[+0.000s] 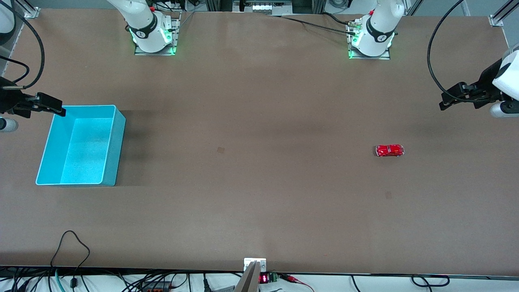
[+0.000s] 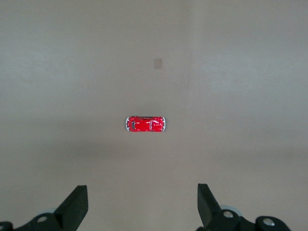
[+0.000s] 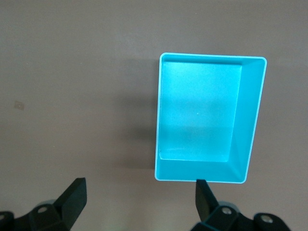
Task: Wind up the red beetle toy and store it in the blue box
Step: 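Move the left gripper over the red toy car, then lower the left gripper onto the red car and close on it, then press the car down and drag it backward with the left gripper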
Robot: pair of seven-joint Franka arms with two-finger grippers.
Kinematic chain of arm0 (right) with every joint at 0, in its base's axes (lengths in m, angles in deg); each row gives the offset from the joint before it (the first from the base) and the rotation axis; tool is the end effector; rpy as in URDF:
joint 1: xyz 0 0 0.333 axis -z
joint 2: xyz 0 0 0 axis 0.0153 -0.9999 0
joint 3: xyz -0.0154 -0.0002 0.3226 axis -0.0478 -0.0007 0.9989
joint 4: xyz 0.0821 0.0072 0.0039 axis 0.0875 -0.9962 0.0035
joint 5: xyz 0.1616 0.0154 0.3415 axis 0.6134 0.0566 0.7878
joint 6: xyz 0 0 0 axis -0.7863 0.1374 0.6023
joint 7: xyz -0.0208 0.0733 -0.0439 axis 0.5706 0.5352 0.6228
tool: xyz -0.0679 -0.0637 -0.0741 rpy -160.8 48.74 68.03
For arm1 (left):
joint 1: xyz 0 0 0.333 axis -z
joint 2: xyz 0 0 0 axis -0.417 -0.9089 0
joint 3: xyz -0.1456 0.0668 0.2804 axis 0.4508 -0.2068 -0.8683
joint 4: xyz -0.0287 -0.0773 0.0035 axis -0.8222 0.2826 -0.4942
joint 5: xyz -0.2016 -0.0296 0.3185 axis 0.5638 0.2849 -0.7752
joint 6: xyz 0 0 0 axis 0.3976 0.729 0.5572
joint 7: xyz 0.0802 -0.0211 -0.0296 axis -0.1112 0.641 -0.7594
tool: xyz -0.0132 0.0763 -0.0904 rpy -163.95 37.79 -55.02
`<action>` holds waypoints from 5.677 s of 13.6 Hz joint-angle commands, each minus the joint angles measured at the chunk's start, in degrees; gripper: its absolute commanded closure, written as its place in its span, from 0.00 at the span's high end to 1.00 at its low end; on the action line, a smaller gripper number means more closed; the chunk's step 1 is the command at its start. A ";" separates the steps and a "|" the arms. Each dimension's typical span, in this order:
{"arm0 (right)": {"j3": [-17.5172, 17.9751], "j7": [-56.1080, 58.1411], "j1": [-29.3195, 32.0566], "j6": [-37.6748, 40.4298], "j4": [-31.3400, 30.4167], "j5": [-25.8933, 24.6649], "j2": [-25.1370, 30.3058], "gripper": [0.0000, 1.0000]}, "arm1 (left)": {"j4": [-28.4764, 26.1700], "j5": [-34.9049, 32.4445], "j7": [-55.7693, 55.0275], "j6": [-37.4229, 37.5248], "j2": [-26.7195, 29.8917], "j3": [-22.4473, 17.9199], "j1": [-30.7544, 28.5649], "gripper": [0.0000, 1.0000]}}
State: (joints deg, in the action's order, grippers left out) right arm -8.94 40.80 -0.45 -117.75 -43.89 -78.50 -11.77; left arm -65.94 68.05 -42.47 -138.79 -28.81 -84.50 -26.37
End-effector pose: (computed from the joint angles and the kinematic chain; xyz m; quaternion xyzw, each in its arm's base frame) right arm 0.5812 -0.0320 0.5713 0.9985 0.0272 -0.0471 0.0047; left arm 0.5381 0.0081 0.5886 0.9992 0.0387 -0.0074 0.0119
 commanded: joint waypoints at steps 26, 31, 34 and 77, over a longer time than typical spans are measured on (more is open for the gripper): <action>0.32 -0.49 0.54 -0.01 0.35 0.77 -0.02 1.00 | -14.81 -6.29 63.35 -21.03 -14.45 1.19 1.20 1.00; 0.32 -0.40 0.54 -0.27 0.44 0.69 -0.02 1.00 | -19.90 -8.86 80.66 -32.89 -18.14 1.19 1.20 1.00; 0.32 -0.40 0.80 -0.45 0.44 0.77 -0.02 1.00 | -24.37 -8.77 84.21 -39.93 -18.68 1.28 0.59 1.00; 0.32 -0.40 1.07 0.34 0.35 0.77 -0.10 1.00 | -31.86 -8.77 93.70 -55.50 -26.24 1.19 -11.36 0.25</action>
State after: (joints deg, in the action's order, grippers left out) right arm -8.80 40.80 0.10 -118.10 -43.90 -78.50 -11.98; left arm -97.92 60.16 49.33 -194.07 -52.94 -83.54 -35.68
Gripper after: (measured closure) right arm 0.000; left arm 0.555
